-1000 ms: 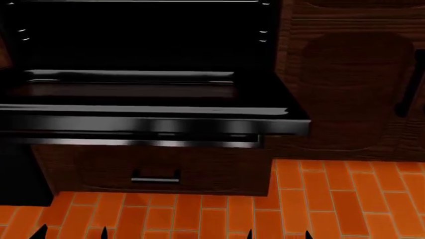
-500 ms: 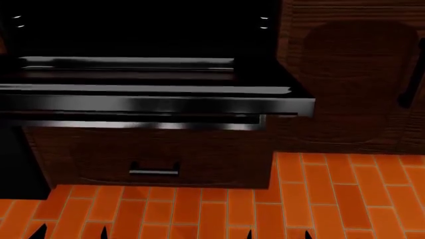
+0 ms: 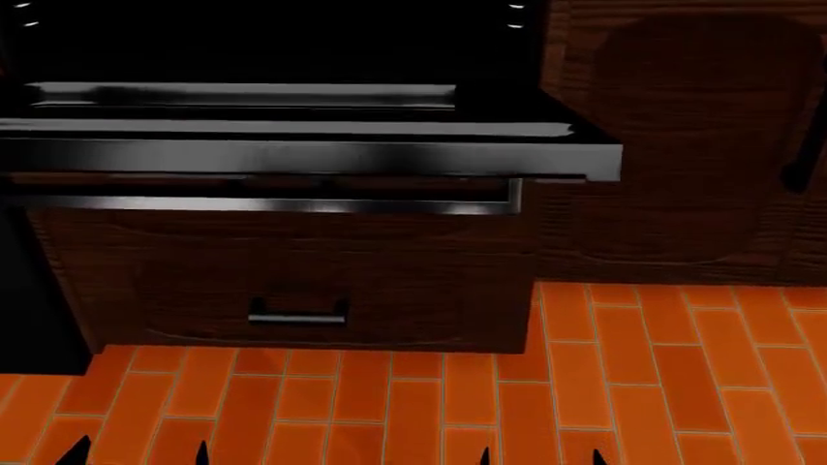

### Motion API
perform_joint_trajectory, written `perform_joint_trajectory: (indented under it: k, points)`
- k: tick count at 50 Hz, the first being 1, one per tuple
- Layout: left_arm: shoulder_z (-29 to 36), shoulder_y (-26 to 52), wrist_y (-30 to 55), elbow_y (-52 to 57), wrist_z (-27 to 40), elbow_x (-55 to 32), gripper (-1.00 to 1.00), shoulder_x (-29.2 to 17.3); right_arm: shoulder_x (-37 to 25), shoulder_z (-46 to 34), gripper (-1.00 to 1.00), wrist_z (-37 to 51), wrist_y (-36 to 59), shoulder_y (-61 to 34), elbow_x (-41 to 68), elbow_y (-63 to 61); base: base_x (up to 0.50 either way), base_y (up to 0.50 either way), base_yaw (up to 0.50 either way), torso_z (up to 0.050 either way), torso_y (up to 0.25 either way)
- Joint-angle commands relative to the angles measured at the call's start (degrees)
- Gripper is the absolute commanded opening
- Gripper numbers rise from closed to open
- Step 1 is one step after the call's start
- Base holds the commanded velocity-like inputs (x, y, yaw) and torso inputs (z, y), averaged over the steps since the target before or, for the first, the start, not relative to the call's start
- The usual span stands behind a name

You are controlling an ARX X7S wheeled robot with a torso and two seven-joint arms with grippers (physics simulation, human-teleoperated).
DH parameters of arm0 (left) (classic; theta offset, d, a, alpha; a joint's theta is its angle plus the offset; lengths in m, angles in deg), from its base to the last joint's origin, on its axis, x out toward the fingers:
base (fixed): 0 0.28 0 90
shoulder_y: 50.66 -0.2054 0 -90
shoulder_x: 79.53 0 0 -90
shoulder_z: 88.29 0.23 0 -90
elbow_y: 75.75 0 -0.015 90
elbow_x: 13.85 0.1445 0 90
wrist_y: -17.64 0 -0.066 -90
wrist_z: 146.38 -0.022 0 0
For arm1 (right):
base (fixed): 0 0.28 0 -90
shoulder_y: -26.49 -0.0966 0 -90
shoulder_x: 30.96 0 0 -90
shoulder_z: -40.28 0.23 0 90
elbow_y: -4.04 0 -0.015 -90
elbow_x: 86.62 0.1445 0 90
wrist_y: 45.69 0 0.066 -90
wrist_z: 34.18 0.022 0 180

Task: Close the oven door

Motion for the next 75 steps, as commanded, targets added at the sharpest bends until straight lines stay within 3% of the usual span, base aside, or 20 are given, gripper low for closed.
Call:
perform_joint_trajectory:
  k: [1,34,63,75]
  points:
    - [0.4,0.0,-0.1,0.0,0.4,-0.2,1.00,-0.3,-0.4,-0.5,1.00,0.4,0.3,0.0,0.1,-0.4,0.00,0.00,0.00,-0.050,0.000]
    - [1.1,0.0,-0.7,0.2,1.0,-1.3,1.00,-1.0,-1.0,-1.5,1.00,1.6,0.2,-0.3,0.3,-0.2,0.00,0.00,0.00,-0.050,0.000]
    - [1.7,0.2,-1.8,-0.4,1.7,-2.0,1.00,-1.4,-1.6,-2.3,1.00,2.1,-0.5,-0.4,0.6,0.3,0.00,0.43,0.00,0.000,0.000]
    - [1.9,0.2,-1.4,0.0,2.0,-2.4,1.00,-1.7,-1.7,-2.5,1.00,2.6,0.4,-0.7,1.0,0.2,0.00,0.02,0.00,0.000,0.000]
